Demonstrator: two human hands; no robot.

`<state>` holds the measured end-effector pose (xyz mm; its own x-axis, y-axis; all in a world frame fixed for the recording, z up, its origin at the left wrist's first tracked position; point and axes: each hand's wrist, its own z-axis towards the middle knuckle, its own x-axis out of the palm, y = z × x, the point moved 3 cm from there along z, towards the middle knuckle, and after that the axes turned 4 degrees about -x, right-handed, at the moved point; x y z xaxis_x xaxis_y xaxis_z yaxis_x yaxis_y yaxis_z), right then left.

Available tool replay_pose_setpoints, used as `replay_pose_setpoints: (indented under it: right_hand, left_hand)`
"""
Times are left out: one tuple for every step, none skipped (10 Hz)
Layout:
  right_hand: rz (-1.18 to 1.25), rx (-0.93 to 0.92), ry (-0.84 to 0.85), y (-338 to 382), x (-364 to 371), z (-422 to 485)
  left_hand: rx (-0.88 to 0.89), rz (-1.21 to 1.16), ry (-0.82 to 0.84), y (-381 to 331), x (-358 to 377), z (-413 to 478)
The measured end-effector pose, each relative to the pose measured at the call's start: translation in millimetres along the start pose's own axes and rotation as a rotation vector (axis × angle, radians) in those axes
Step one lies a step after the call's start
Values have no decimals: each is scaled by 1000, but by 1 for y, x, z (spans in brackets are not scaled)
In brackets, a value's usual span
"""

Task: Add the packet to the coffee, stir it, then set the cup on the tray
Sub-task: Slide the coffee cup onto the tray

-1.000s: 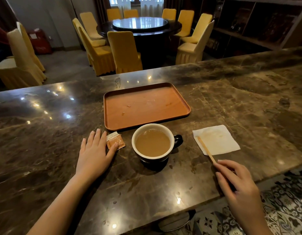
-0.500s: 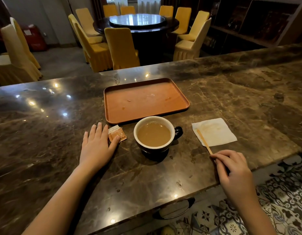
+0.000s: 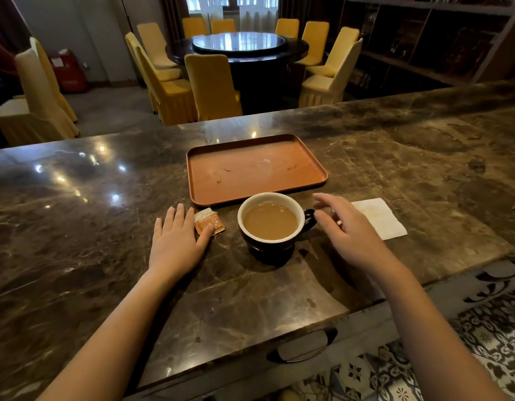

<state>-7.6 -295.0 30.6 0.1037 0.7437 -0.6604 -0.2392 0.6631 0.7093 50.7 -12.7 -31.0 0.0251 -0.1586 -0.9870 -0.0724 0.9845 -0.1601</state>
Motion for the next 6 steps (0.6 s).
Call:
replay_pose_setpoints:
  right_hand:
    - [-58, 24, 188, 2, 8, 16]
    - [12, 51, 243, 0, 5, 24]
    - [120, 150, 308, -12, 1, 30]
    - [244, 241, 401, -18, 4, 33]
    - [407, 275, 427, -18, 11, 36]
    - [443, 295, 461, -16, 15, 37]
  left_hand:
    - [-5, -1, -1, -1, 0, -1]
    - [-4, -5, 3, -1, -1, 0]
    - [-2, -9, 3, -1, -1, -1]
    - [-7, -8, 7, -2, -2, -1]
    - [-4, -10, 10, -2, -2, -1]
    - [2, -11, 13, -2, -1, -1]
